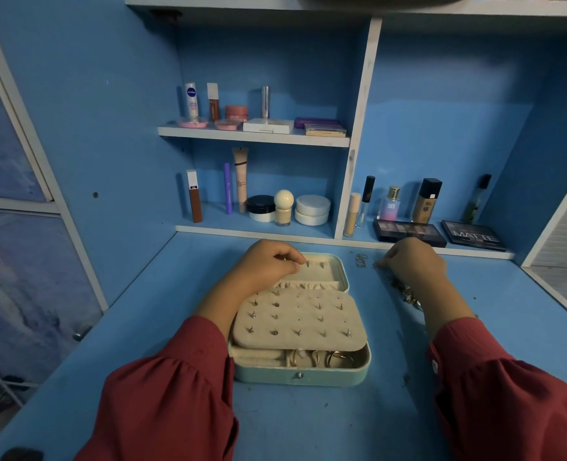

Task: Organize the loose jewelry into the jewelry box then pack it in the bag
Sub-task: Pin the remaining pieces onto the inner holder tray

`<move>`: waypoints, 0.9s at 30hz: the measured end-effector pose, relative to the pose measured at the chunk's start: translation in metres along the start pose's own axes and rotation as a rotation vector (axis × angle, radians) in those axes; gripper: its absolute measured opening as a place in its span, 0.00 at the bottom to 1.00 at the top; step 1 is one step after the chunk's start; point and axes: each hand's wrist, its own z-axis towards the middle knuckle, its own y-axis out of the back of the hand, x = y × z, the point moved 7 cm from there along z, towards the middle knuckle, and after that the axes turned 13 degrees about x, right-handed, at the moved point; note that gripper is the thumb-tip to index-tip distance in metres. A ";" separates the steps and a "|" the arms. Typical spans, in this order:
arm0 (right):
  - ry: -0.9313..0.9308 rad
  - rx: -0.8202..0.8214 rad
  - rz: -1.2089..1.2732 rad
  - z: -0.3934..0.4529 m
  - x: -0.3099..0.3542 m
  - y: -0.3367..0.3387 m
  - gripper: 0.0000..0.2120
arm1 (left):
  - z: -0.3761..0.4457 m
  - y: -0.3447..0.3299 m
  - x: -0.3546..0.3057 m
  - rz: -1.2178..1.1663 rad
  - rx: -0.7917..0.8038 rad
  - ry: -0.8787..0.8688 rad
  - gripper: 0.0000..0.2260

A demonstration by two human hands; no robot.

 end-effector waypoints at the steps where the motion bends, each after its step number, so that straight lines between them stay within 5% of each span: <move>1: -0.001 0.016 0.003 0.001 0.000 -0.001 0.10 | 0.000 0.001 0.001 -0.013 -0.008 0.000 0.10; 21: 0.055 0.025 -0.016 -0.002 0.010 0.008 0.07 | -0.009 0.014 -0.006 -0.198 -0.086 -0.064 0.09; 27: -0.002 0.058 -0.124 -0.008 0.010 0.000 0.16 | -0.009 0.014 -0.009 -0.203 -0.087 -0.083 0.09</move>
